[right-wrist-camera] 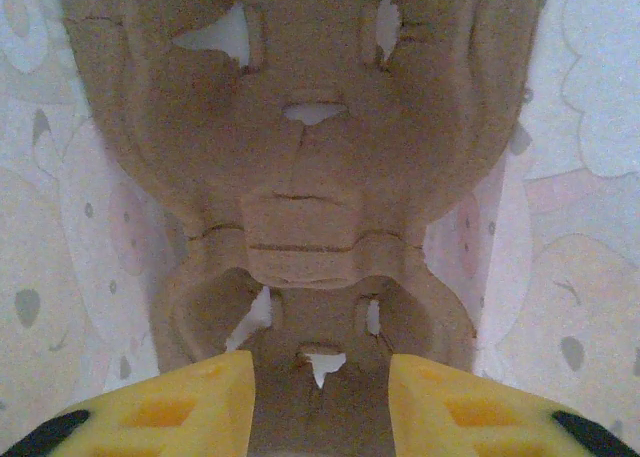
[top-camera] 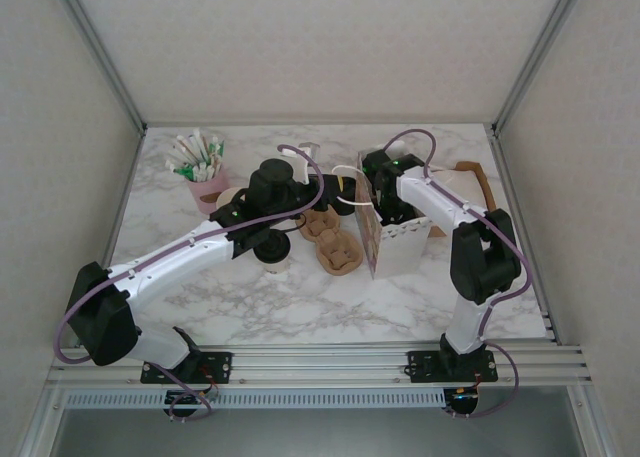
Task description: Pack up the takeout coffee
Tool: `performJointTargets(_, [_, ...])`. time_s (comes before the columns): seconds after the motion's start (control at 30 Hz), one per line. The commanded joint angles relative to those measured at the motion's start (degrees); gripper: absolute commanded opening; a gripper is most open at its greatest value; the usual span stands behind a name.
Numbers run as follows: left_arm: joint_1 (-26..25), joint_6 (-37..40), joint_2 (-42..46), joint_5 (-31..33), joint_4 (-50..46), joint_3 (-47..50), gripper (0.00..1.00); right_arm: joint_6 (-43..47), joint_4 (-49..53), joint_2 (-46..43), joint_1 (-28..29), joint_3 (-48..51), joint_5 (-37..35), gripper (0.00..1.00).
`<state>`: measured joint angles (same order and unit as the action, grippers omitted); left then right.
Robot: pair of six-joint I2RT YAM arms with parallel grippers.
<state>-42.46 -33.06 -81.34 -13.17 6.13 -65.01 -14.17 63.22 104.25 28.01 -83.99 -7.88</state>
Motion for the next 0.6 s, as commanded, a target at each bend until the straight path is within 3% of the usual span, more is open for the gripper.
performJointTargets(0.0, [-0.3, 0.7, 1.6, 1.1, -0.3, -0.6, 0.05, -0.3, 1.4, -1.9, 0.4, 0.1, -0.3, 0.42])
performJointTargets(0.57, [-0.1, 2.3, -1.0, 3.3, -0.2, -2.6, 0.06, 0.1, 2.4, -0.7, -0.3, -5.3, -1.1, 0.52])
